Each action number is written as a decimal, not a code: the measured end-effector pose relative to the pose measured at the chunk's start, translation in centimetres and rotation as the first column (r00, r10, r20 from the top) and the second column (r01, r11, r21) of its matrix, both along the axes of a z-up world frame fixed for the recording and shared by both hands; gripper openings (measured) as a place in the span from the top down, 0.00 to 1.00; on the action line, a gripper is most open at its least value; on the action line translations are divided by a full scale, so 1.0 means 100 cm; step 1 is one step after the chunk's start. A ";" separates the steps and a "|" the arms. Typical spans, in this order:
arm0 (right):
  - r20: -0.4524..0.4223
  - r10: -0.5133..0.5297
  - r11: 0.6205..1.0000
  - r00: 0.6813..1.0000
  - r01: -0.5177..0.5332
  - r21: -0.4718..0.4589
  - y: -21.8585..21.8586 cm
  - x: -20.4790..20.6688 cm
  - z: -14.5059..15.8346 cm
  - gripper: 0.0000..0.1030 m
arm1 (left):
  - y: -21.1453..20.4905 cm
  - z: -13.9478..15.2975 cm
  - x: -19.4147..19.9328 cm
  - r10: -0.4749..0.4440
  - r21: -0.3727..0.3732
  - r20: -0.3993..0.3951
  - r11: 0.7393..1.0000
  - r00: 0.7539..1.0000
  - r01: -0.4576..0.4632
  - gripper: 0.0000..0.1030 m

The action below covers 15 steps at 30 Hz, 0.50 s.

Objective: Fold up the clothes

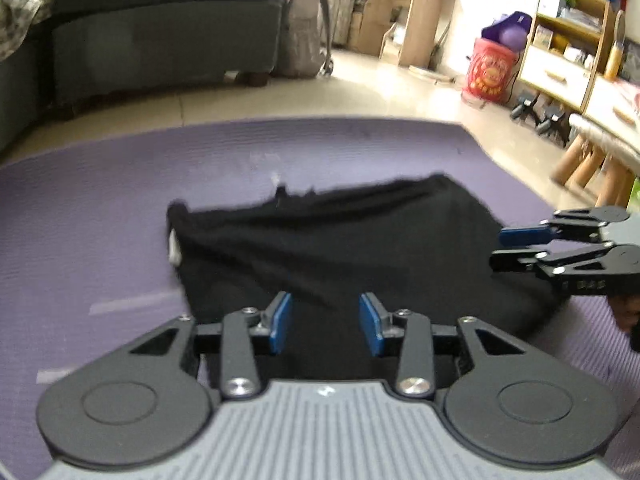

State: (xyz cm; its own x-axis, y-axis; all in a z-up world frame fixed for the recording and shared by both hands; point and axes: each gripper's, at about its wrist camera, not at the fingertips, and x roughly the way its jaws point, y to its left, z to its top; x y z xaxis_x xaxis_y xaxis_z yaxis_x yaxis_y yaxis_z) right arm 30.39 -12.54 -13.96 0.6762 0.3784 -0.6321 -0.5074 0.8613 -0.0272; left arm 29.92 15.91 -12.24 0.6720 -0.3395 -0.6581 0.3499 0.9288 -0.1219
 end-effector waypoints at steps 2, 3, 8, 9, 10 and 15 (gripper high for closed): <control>-0.009 -0.011 1.000 1.000 0.010 -0.013 -0.009 -0.007 -0.003 0.62 | 0.006 -0.010 -0.014 -0.019 0.058 0.032 0.998 0.999 0.017 0.61; -0.007 -0.018 1.000 1.000 0.018 -0.008 -0.015 -0.009 -0.003 0.62 | 0.007 -0.010 -0.017 -0.021 0.072 0.037 0.997 0.999 0.019 0.62; -0.024 -0.085 0.996 0.996 0.085 -0.035 -0.026 -0.010 0.008 0.62 | 0.012 0.008 -0.017 0.089 0.135 -0.039 0.987 0.995 -0.083 0.43; -0.028 -0.082 0.996 0.996 0.081 -0.033 -0.026 -0.012 0.014 0.62 | 0.013 0.009 -0.019 0.092 0.139 -0.040 0.987 0.995 -0.085 0.37; -0.032 -0.077 0.996 0.997 0.076 -0.035 -0.026 -0.016 0.020 0.62 | 0.013 0.015 -0.023 0.097 0.152 -0.050 0.984 0.994 -0.089 0.36; -0.042 -0.062 0.994 0.997 0.058 -0.093 -0.026 -0.040 0.035 0.61 | 0.009 0.024 -0.043 0.121 0.207 -0.095 0.973 0.988 -0.099 0.27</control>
State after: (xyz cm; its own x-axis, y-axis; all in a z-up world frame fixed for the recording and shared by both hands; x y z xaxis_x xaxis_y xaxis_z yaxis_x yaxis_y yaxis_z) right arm 26.37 -15.17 -10.42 0.6662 0.2771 -0.6924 -0.4574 0.8851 -0.0858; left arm 25.59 16.84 -9.85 0.6201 -0.1208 -0.7752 0.2391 0.9702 0.0400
